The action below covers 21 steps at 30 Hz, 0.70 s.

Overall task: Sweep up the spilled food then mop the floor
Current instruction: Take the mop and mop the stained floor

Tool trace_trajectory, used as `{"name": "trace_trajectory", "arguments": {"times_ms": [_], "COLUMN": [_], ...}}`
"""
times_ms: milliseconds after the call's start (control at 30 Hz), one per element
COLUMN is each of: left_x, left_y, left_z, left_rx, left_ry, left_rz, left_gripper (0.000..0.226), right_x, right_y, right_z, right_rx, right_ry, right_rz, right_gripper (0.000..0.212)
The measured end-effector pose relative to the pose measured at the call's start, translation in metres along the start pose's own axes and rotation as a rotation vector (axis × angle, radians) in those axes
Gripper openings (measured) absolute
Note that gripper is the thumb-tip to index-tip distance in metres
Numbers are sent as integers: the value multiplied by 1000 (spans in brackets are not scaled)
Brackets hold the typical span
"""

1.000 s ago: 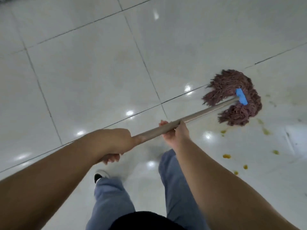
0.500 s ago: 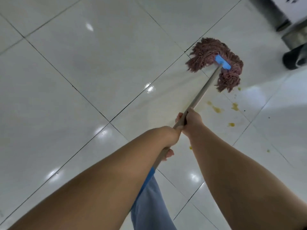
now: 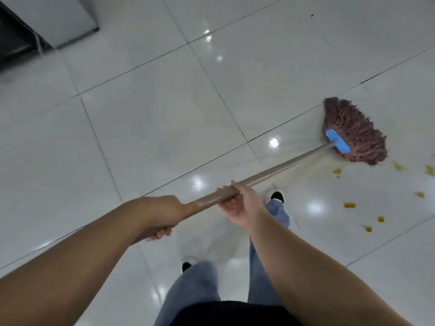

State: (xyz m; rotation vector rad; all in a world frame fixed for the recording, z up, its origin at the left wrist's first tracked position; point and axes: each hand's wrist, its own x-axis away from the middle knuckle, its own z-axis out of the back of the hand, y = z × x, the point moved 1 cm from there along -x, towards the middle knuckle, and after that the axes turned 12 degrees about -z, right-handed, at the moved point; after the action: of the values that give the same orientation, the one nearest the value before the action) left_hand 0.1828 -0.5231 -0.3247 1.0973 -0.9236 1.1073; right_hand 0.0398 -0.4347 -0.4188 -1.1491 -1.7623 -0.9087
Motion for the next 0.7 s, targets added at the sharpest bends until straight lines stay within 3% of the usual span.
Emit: {"name": "trace_trajectory", "arguments": {"times_ms": [133,333,533,700], "left_x": [101,177,156,105], "left_y": [-111,-173,-127,-35], "left_z": [-10,-14,-9,-24], "left_rx": [-105,-254,-289,-266], "left_ry": [1,-9,-88,-147], "left_rz": [129,247,249,228], "left_gripper": [74,71,72,72], "right_x": [-1,0,4,11], "right_y": [111,206,169,76], "right_z": [-31,-66,-51,-2], "right_rx": [-287,-425,-454,-421], "right_ry": [-47,49,39,60], "right_rz": [-53,-187,-151,-95], "right_gripper": [51,55,52,53]}}
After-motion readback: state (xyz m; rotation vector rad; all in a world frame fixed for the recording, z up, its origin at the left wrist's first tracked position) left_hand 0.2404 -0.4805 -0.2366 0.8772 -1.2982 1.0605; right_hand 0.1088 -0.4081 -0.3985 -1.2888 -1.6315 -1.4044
